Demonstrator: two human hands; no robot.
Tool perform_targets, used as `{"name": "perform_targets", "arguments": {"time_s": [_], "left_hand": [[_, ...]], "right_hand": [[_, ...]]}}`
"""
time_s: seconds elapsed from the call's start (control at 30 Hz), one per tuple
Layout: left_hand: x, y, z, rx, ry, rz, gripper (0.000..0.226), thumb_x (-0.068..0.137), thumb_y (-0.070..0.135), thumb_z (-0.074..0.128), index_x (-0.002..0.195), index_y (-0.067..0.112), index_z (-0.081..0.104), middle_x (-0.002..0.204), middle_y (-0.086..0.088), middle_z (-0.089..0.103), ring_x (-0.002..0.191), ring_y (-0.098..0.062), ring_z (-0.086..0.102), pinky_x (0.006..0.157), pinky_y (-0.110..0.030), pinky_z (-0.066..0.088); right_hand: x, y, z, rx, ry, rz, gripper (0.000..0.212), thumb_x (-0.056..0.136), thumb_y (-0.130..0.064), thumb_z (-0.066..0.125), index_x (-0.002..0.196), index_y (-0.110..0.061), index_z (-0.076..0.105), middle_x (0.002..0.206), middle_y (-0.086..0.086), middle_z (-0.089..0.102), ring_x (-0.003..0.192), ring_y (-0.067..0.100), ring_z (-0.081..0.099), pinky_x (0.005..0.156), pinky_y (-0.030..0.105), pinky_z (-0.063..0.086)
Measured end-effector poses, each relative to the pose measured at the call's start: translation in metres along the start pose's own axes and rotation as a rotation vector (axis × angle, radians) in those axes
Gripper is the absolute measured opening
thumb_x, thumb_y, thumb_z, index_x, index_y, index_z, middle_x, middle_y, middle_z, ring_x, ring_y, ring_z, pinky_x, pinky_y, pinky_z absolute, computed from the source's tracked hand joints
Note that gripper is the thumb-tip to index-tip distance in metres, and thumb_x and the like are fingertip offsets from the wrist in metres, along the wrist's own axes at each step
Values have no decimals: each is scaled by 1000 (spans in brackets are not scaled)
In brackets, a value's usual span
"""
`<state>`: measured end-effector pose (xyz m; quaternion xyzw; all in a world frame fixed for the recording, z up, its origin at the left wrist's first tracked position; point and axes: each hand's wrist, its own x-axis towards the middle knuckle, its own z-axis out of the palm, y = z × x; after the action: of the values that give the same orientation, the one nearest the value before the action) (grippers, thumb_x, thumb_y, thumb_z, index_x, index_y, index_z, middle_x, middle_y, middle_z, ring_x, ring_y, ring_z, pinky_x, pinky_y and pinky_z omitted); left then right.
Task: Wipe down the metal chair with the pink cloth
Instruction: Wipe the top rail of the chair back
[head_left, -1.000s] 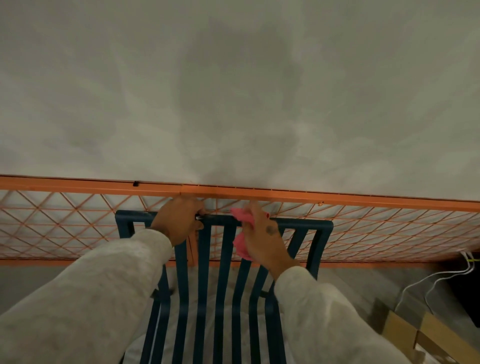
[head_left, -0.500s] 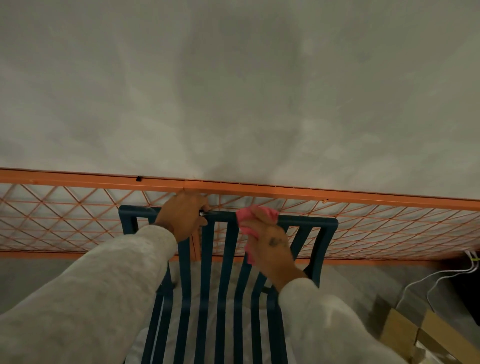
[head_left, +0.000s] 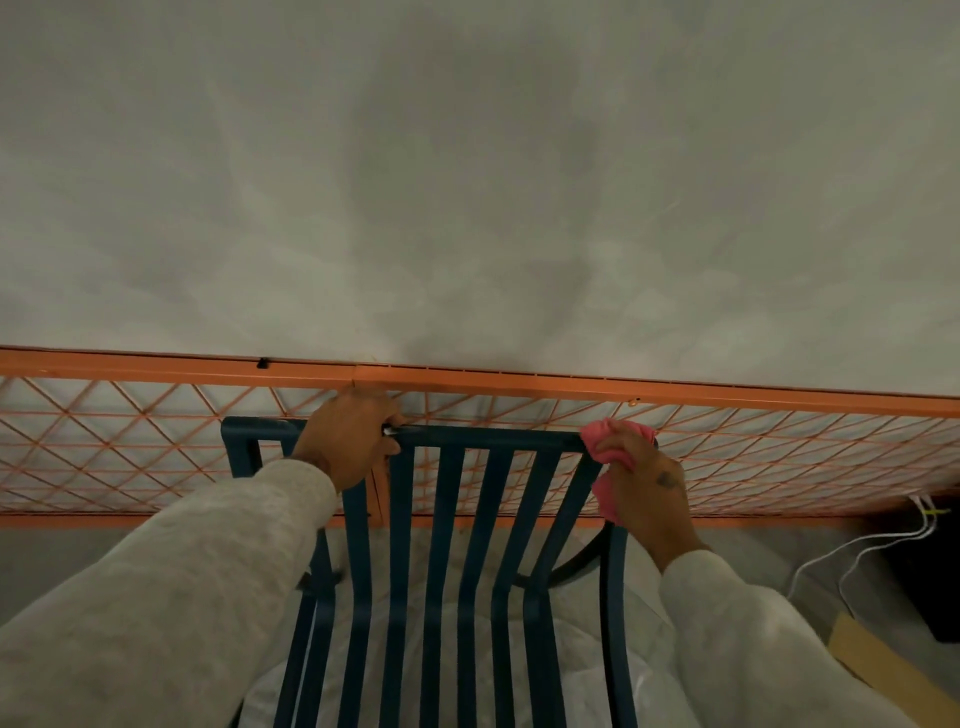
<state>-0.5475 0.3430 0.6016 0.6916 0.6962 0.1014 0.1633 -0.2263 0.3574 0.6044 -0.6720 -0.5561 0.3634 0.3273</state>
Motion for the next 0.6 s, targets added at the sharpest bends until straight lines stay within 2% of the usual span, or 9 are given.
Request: {"name": "perform_targets", "arguments": {"time_s": [0.03, 0.1, 0.17, 0.23, 0.37, 0.43, 0.5, 0.57, 0.6], "left_hand": [[0, 0, 0, 0, 0, -7, 20, 82, 24, 72, 101, 21, 66, 106, 1, 66, 93, -18, 58, 81, -31, 48], [0, 0, -1, -3, -2, -13, 20, 82, 24, 72, 101, 20, 66, 106, 0, 66, 93, -18, 58, 80, -30, 47], [0, 2, -3, 2, -15, -12, 20, 82, 24, 71, 101, 20, 66, 107, 0, 65, 94, -18, 58, 81, -31, 47], [-1, 4, -4, 15, -16, -11, 20, 83, 23, 71, 102, 19, 66, 108, -1, 65, 96, -19, 58, 82, -32, 48], [-1, 3, -3, 12, -5, -12, 21, 83, 24, 71, 103, 19, 67, 108, -1, 65, 95, -19, 58, 82, -32, 49], [-2, 3, -3, 15, 6, -1, 19, 83, 25, 70, 102, 20, 66, 106, 1, 65, 94, -18, 58, 83, -32, 49], [-2, 1, -2, 23, -4, 6, 18, 84, 27, 68, 100, 22, 65, 106, 2, 64, 94, -17, 57, 84, -32, 48], [0, -3, -5, 55, -62, 26, 21, 84, 30, 66, 104, 24, 64, 110, 1, 62, 97, -17, 56, 85, -32, 48], [1, -5, -8, 58, -99, 43, 27, 84, 31, 67, 109, 25, 62, 114, 1, 61, 100, -18, 56, 87, -34, 49]], "right_hand": [[-3, -6, 13, -28, 35, 3, 33, 93, -4, 48, 105, -28, 67, 99, -11, 62, 79, 3, 59, 61, 8, 47], [-16, -19, 49, 11, 45, -33, 35, 92, -3, 49, 110, -29, 64, 101, -15, 59, 83, 0, 60, 64, 8, 48], [-31, -34, 87, -15, -81, -57, 32, 95, -4, 52, 119, -25, 59, 98, -11, 56, 87, 7, 62, 74, 14, 53], [-36, -41, 104, -42, -220, -63, 32, 99, -8, 47, 125, -27, 53, 95, -11, 51, 82, 11, 61, 69, 20, 54], [-20, -24, 63, -146, -366, -273, 40, 96, -2, 49, 107, -39, 60, 115, -13, 59, 98, 8, 63, 78, 17, 54], [-11, -14, 30, -164, -301, -295, 45, 92, 7, 50, 92, -37, 61, 112, -17, 60, 96, -4, 62, 76, 10, 52], [-2, -10, 6, -95, -190, -153, 38, 93, 6, 49, 85, -28, 64, 104, -18, 62, 85, -14, 61, 65, 4, 49], [6, -10, -2, -12, -122, -15, 31, 96, 1, 49, 87, -22, 67, 100, -12, 66, 77, -5, 65, 55, 7, 50], [8, -12, -1, 8, -111, 20, 29, 97, -2, 48, 91, -23, 66, 98, -6, 69, 71, 6, 68, 49, 16, 51]]}}
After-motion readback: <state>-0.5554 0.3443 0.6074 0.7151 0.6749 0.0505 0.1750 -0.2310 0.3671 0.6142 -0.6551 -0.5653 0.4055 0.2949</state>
